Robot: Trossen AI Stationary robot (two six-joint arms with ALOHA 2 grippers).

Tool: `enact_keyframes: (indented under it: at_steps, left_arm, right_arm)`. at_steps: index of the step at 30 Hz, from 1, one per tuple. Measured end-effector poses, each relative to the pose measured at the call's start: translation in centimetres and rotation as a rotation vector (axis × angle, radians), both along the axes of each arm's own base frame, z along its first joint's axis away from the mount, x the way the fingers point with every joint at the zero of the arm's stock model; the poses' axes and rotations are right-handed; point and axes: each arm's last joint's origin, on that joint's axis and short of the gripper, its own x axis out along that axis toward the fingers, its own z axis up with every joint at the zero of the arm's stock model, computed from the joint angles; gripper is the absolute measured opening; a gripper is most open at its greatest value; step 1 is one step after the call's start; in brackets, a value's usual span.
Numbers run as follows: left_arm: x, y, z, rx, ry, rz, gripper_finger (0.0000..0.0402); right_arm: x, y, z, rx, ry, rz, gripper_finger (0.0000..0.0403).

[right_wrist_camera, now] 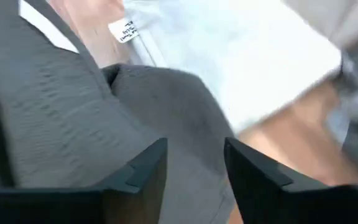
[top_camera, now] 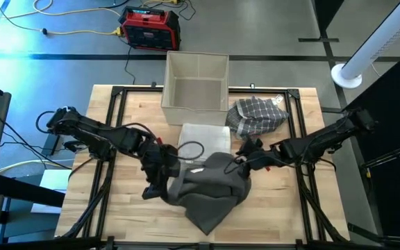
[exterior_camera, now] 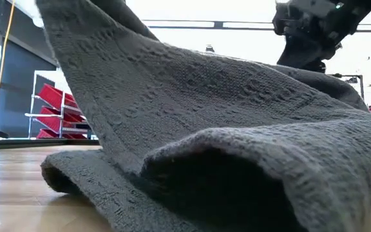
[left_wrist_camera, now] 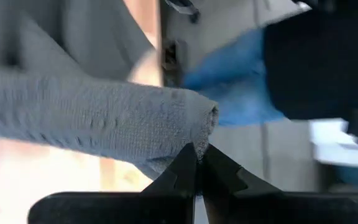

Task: Fold towel
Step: Fold the gray towel

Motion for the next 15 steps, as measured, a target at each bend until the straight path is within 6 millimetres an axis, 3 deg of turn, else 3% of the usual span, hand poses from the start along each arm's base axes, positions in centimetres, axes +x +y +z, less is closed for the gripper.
enact_keyframes:
  at_steps: [4,9,15]
  left_arm:
    - [0.7,-1.4,-1.4,-0.031,0.065,-0.053,0.0000]
    - [1.4,-3.2,-3.3,-0.032,0.133,-0.112,0.0000]
    - [2.1,-4.1,-5.8,0.066,0.179,-0.122,0.0000]
  right_arm:
    - [-0.5,2.6,-2.3,0.005,0.097,0.117,0.0144]
    - [-2.6,6.1,-4.4,0.013,0.215,0.169,0.0120]
    - [-4.8,8.1,-3.9,0.035,0.232,0.125,0.0096]
